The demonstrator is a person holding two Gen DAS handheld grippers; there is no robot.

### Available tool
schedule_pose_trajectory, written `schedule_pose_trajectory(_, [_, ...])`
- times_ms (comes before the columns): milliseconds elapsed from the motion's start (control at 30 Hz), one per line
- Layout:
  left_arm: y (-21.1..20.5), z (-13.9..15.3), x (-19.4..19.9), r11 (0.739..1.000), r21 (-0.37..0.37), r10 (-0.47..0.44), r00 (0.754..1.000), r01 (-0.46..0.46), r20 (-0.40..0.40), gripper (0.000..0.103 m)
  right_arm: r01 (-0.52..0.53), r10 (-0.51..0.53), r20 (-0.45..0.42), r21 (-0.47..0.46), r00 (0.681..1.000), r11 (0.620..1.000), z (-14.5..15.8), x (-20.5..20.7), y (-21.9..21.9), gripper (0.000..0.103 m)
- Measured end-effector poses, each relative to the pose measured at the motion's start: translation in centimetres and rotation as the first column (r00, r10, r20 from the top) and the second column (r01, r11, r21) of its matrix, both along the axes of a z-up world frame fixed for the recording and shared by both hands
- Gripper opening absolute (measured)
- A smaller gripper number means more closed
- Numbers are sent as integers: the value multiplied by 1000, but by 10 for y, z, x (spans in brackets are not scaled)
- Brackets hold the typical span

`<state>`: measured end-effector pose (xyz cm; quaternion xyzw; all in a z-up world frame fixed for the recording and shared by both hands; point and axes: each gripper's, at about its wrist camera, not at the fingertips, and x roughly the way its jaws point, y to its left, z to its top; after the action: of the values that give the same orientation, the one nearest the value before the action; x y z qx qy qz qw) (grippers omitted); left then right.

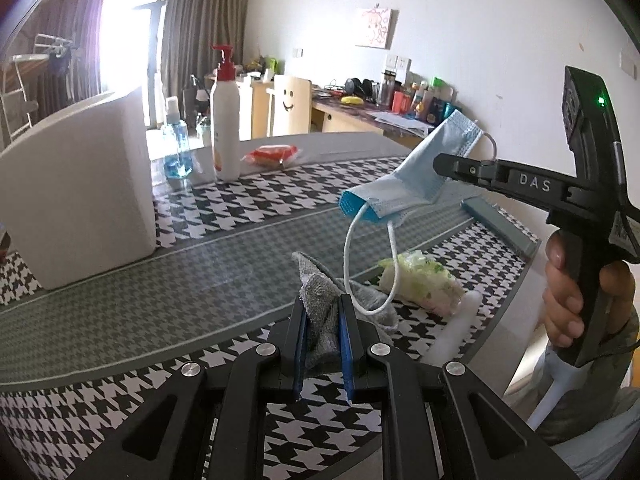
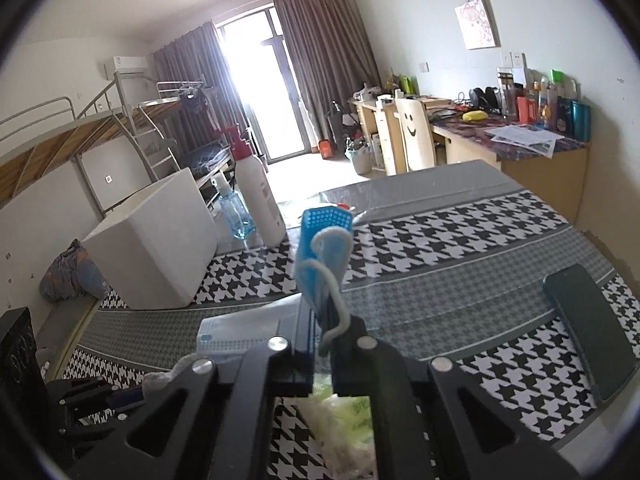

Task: Organize soft objects
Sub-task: 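Lift the grey sock with the left gripper while the right gripper carries the mask toward the foam box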

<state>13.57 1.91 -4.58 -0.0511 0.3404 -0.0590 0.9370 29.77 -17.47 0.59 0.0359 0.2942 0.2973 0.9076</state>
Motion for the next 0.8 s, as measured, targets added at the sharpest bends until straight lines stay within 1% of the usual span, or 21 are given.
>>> schedule_pose_trajectory(200, [7, 13, 1, 1000, -1, 14, 999, -14, 32, 15, 1, -1, 20, 16, 1000, 1000, 8, -4, -1, 8])
schedule_pose_trajectory(367, [14, 20, 0, 999, 0, 40, 998, -40, 51, 15, 23, -24, 39, 43, 999, 999, 17, -5, -6, 8])
schedule_pose_trajectory(800, [25, 39, -4, 996, 21, 83, 991, -86, 105, 15, -2, 1, 81, 13, 997, 1000, 22, -10, 5, 8])
